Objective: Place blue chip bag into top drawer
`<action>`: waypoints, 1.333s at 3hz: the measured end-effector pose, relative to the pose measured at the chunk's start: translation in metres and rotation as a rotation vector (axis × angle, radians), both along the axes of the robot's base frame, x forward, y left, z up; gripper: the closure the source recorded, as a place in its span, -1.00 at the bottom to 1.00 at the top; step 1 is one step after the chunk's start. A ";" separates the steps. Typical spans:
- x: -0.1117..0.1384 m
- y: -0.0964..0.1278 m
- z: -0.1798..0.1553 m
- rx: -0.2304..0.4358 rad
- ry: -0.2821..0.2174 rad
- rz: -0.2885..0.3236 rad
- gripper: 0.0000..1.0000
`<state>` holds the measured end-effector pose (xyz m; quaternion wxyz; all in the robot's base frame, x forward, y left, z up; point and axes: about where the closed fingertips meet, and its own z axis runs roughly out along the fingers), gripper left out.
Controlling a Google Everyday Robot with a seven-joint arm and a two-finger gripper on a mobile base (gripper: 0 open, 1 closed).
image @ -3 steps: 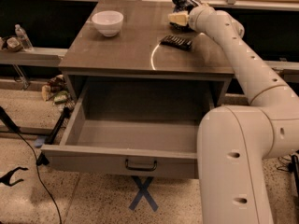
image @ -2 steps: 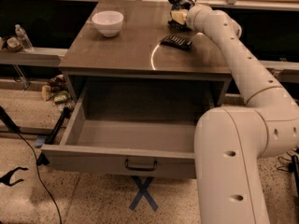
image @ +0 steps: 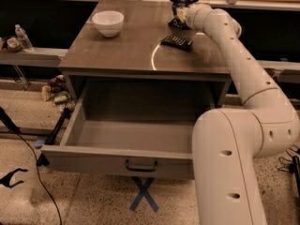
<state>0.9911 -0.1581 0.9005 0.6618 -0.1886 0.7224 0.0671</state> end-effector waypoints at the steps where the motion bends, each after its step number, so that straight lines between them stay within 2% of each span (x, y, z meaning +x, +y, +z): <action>1: -0.012 -0.005 0.009 0.008 0.004 0.046 1.00; 2: -0.034 -0.015 0.017 0.009 0.014 0.093 1.00; 3: -0.068 -0.032 0.036 0.017 0.001 0.110 1.00; 4: -0.126 -0.025 0.050 0.044 0.009 0.169 1.00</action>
Offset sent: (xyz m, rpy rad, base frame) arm -0.0810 -0.0326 0.0239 0.0096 0.0212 0.1456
